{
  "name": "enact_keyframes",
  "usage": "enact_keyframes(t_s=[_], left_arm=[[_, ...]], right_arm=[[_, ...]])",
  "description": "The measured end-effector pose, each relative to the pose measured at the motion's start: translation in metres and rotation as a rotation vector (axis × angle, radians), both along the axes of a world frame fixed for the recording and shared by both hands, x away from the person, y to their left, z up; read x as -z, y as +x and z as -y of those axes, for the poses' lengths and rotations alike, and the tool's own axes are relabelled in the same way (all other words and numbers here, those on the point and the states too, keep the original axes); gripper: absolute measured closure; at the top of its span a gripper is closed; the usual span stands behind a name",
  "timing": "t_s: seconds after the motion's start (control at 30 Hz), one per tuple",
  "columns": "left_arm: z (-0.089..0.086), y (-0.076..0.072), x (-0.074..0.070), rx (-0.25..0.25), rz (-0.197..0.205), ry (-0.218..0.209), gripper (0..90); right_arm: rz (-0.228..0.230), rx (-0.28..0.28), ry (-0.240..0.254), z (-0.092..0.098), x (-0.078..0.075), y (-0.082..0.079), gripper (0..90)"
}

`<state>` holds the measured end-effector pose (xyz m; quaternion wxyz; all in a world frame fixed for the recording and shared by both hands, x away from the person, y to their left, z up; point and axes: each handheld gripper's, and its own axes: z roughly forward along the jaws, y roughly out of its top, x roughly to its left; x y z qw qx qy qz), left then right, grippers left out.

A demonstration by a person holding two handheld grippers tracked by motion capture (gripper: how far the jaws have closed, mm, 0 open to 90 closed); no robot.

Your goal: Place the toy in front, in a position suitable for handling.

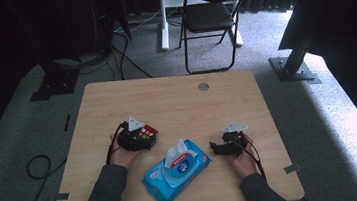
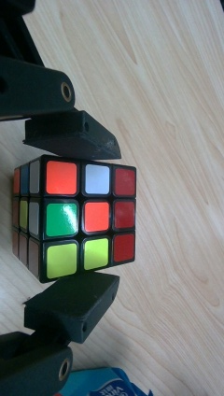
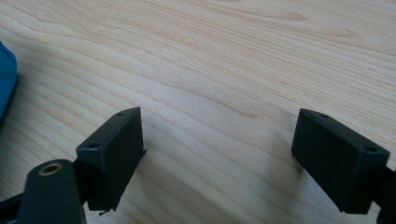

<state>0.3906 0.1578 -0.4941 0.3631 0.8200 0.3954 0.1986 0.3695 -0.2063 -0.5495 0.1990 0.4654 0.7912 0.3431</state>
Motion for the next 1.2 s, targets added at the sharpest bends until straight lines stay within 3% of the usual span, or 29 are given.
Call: enact_keyframes(t_s=[0.47, 1.2], left_arm=[[0.025, 0.020, -0.011, 0.030, 0.016, 0.000, 34.5], [0.059, 0.039, -0.009, 0.047, 0.005, 0.011, 34.5]], right_arm=[[0.000, 0.001, 0.001, 0.000, 0.000, 0.000, 16.4], [0.001, -0.001, -0.001, 0.000, 0.000, 0.000, 16.4]])
